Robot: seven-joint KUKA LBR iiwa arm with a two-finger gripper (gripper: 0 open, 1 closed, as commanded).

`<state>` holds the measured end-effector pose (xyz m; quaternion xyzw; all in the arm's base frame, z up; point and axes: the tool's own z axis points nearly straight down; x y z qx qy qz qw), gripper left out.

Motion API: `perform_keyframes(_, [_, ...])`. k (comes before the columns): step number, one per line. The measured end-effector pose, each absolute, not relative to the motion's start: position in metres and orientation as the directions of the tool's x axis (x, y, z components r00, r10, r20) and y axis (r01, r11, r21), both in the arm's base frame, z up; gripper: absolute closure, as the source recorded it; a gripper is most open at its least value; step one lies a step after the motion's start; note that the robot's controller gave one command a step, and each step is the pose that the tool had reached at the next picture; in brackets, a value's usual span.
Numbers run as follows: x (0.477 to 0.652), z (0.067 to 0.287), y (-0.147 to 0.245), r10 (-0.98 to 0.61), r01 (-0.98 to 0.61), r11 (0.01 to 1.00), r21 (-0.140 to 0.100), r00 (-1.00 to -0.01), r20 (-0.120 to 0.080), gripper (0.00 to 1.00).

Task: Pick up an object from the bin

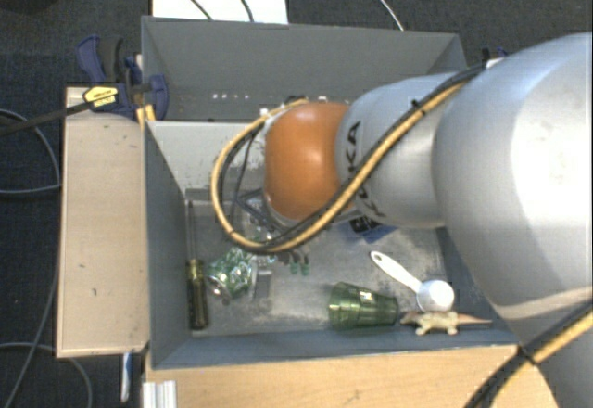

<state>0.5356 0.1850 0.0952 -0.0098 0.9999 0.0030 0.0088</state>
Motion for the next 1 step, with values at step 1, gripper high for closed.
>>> perform_keyframes(1, [0.569,0.0787,0.1915,-0.113,-0.113,0.994,0.006,-0.993,-0.023,0.0])
